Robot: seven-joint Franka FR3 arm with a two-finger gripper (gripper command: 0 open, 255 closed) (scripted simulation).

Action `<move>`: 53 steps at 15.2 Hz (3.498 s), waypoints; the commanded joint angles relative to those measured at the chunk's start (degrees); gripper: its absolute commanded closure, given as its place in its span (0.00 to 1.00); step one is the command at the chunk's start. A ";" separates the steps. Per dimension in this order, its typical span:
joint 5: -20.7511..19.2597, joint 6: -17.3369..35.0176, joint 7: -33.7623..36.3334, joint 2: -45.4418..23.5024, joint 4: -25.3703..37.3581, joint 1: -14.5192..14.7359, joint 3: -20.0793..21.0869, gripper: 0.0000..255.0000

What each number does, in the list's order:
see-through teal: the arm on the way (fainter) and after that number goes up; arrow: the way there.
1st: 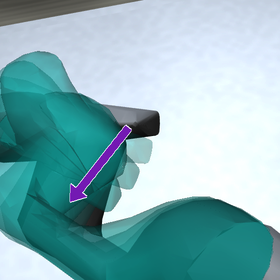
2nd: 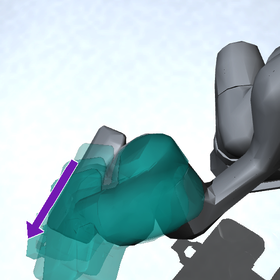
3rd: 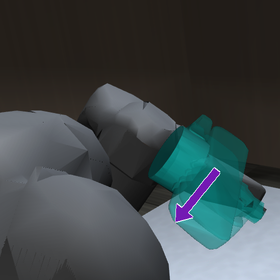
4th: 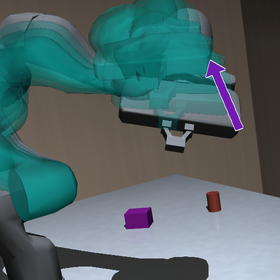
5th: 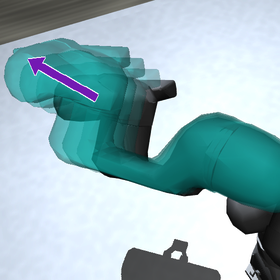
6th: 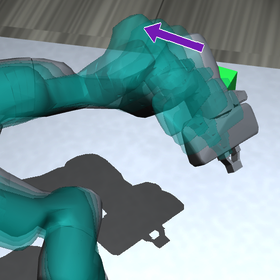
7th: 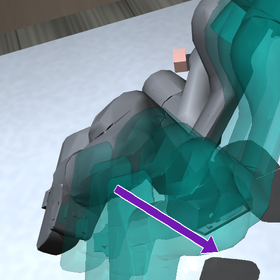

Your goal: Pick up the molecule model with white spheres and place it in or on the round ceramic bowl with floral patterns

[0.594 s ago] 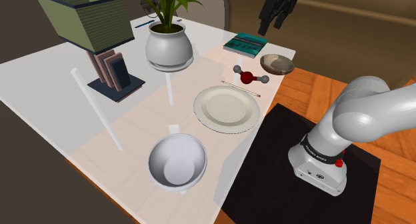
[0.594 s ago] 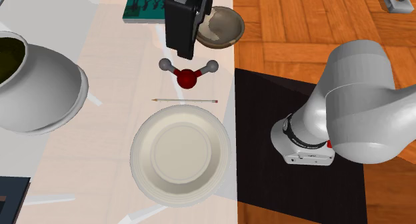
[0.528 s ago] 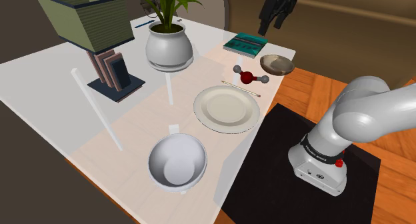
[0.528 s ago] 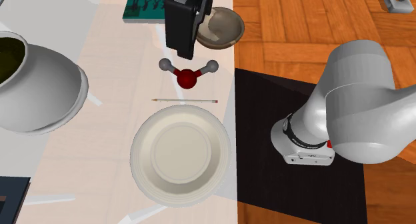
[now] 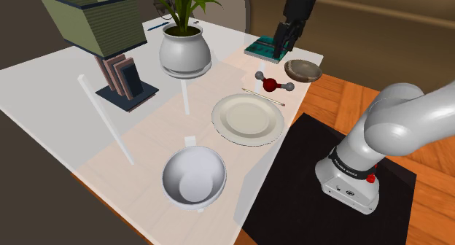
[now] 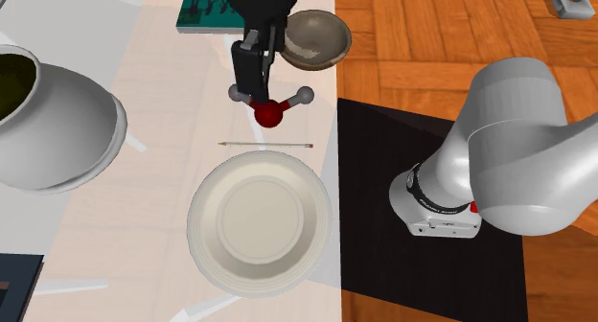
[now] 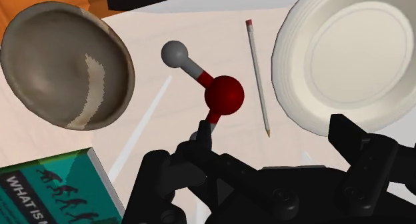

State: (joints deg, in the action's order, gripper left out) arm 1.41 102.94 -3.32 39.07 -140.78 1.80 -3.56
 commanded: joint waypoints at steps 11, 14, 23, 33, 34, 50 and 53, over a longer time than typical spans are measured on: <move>1.10 13.63 -12.33 -17.09 -4.58 1.06 -6.58 0.00; 1.34 16.20 -12.49 -17.96 -6.29 1.20 -6.59 0.00; 1.48 17.55 -12.58 -18.47 -7.14 1.29 -6.59 0.00; 1.48 17.55 -12.57 -18.47 -7.14 1.29 -6.59 1.00; 1.48 17.57 -12.58 -18.48 -7.15 1.29 -6.59 1.00; 0.75 3.95 -10.83 -13.10 1.21 1.05 -5.80 1.00; 0.72 1.53 -10.58 -12.55 3.09 1.05 -5.68 1.00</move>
State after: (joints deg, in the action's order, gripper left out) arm 2.10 105.37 -14.06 26.37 -138.43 2.81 -9.33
